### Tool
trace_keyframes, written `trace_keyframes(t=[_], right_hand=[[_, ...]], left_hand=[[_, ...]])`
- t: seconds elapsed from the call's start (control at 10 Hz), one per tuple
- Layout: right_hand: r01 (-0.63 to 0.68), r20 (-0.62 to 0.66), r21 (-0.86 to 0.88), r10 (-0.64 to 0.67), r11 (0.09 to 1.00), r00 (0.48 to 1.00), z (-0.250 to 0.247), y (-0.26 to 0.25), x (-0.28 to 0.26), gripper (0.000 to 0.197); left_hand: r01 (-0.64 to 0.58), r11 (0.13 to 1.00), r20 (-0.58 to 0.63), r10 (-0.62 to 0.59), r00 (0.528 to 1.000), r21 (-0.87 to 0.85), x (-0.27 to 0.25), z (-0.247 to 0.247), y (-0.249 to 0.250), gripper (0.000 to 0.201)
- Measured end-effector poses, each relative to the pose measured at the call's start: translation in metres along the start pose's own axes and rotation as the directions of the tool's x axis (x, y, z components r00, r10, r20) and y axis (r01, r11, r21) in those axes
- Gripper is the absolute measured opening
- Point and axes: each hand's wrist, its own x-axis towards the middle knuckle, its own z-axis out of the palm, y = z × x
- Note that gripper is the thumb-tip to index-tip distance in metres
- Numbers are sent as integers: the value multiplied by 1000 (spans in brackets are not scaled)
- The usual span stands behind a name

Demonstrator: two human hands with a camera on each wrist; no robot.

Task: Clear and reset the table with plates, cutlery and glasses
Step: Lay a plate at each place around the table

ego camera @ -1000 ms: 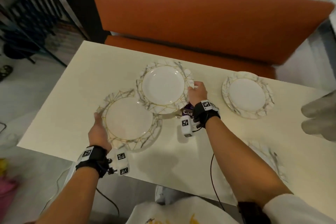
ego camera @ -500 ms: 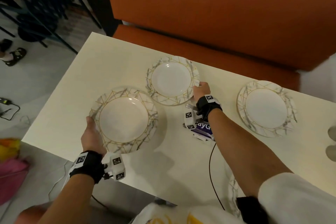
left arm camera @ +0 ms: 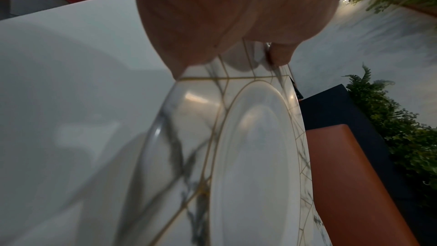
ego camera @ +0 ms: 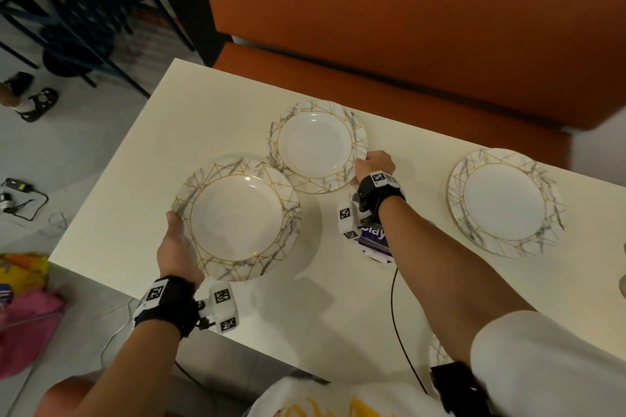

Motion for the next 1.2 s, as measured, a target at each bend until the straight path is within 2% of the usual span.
trace_keyframes(t=[0.1, 0.2, 0.3, 0.4, 0.5, 0.6, 0.7, 0.8, 0.9, 1.0, 1.1, 1.2], right_hand=[[3, 20, 12, -3, 1000, 1000, -4, -2, -1, 14], [-21, -6, -12, 21, 1000, 1000, -9, -7, -7, 31], [98, -122, -120, -112, 988, 986, -15, -9, -24, 40], [309, -59, 16, -308, 951, 950, -9, -3, -55, 26], [409, 151, 40, -410, 912, 899, 9, 6, -97, 22], [389, 297, -8, -369, 921, 881, 25, 24, -126, 31], [340, 247, -100, -307, 935, 919, 32, 51, -142, 29], [271, 164, -90, -254, 958, 953, 34, 80, -161, 29], [226, 100, -53, -219, 973, 970, 36, 107, -183, 30], [170, 45, -12, -170, 985, 984, 42, 128, -203, 32], [128, 3, 29, -128, 991, 992, 51, 141, -221, 34], [102, -10, 22, -102, 995, 995, 57, 148, -235, 35]], left_hand=[[48, 991, 5, -48, 999, -127, 13, 3, -10, 75], [70, 980, 9, -70, 998, -186, 13, 5, -14, 76], [74, 983, 20, -71, 997, -168, 10, 7, -14, 73], [104, 980, 62, -95, 994, -168, 10, 5, -16, 76], [83, 996, 96, -78, 992, -44, 10, 2, -22, 83], [77, 996, 170, -67, 983, -54, 2, 5, -26, 64], [63, 997, 336, -47, 941, -37, 5, 7, -35, 48], [-122, 960, 320, 36, 947, 252, 21, -1, -46, 39], [-295, 819, 387, 98, 917, 492, 33, -13, -57, 35], [-381, 720, 419, 138, 897, 580, 50, -28, -68, 37], [-487, 607, 448, 229, 864, 628, 53, -37, -71, 37], [-519, 594, 451, 276, 849, 614, 52, -42, -72, 43]])
